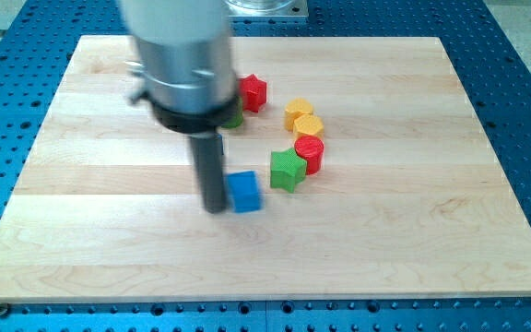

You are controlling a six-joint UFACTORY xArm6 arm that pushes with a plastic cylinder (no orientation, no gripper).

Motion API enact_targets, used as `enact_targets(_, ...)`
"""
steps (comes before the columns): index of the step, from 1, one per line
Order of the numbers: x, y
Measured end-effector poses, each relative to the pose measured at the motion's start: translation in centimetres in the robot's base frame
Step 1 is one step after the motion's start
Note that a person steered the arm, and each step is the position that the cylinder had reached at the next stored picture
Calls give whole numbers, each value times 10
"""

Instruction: Push the cube to the bottom right corner of the board

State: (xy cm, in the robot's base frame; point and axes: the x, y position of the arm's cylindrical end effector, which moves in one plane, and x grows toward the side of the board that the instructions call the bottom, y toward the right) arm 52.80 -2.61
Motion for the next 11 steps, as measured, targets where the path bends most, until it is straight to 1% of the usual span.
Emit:
enact_targets(1, 16, 96)
enact_targets(2, 12, 15)
enact_targets(3, -33, 40)
enact_targets(4, -11, 110)
enact_targets(5, 51, 174)
enact_targets(6, 52, 160)
enact_targets(7, 22, 104)
enact_targets(8, 20, 159)
enact_targets(9, 22, 201)
enact_targets(10, 22, 208)
enact_targets(11, 24, 181)
